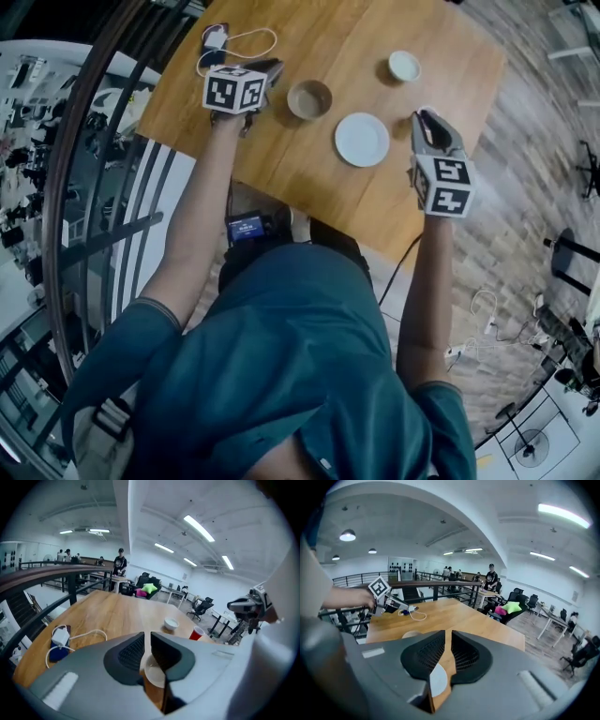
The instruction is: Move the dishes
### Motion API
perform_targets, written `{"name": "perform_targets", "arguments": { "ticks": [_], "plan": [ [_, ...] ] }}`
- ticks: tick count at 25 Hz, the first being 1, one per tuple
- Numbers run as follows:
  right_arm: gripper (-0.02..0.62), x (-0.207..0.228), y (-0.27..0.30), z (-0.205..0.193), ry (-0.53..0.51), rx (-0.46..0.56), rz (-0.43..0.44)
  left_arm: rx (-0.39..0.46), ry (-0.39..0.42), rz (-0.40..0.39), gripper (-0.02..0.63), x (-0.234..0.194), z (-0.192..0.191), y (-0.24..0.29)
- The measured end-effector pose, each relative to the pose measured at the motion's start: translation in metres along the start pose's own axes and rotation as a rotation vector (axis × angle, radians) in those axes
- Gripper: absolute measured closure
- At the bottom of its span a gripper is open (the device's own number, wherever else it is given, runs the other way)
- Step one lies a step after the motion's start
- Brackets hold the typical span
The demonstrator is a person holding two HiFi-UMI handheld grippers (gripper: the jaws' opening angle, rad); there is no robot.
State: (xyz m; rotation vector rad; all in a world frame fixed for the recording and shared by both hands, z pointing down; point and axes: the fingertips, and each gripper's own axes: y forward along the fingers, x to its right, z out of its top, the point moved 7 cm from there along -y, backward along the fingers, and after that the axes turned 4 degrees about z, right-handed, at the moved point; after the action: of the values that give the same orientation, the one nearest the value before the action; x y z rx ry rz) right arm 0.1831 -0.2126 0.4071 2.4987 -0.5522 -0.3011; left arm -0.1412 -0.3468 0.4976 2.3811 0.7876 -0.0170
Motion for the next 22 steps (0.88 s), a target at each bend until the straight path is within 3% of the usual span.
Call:
{"name": "perform_targets", "arguments": {
  "ticks": [3, 8, 15, 22],
  "plan": [
    [0.58, -0.006, -0.01, 0.015, 0.094, 0.108, 0.002, 0.117, 0.025, -0.013, 0.576, 0.002, 0.03, -0.03],
    [0.586, -0.021, -0.039, 0.04, 0.184, 0.263, 0.016, 0.283, 0.085, -0.039, 0.605, 0.014, 0.068, -0.086],
    [0.586, -0.044, -0.091, 0.079, 0.158, 0.418, 0.027, 0.489, 0.182, -0.077, 0.606, 0.043, 0.103, -0.157],
    [0.589, -0.081, -0.136, 0.108, 0.084, 0.465, -0.018, 0.603, 0.278, -0.073, 0.606, 0.069, 0.109, -0.222]
  ]
}}
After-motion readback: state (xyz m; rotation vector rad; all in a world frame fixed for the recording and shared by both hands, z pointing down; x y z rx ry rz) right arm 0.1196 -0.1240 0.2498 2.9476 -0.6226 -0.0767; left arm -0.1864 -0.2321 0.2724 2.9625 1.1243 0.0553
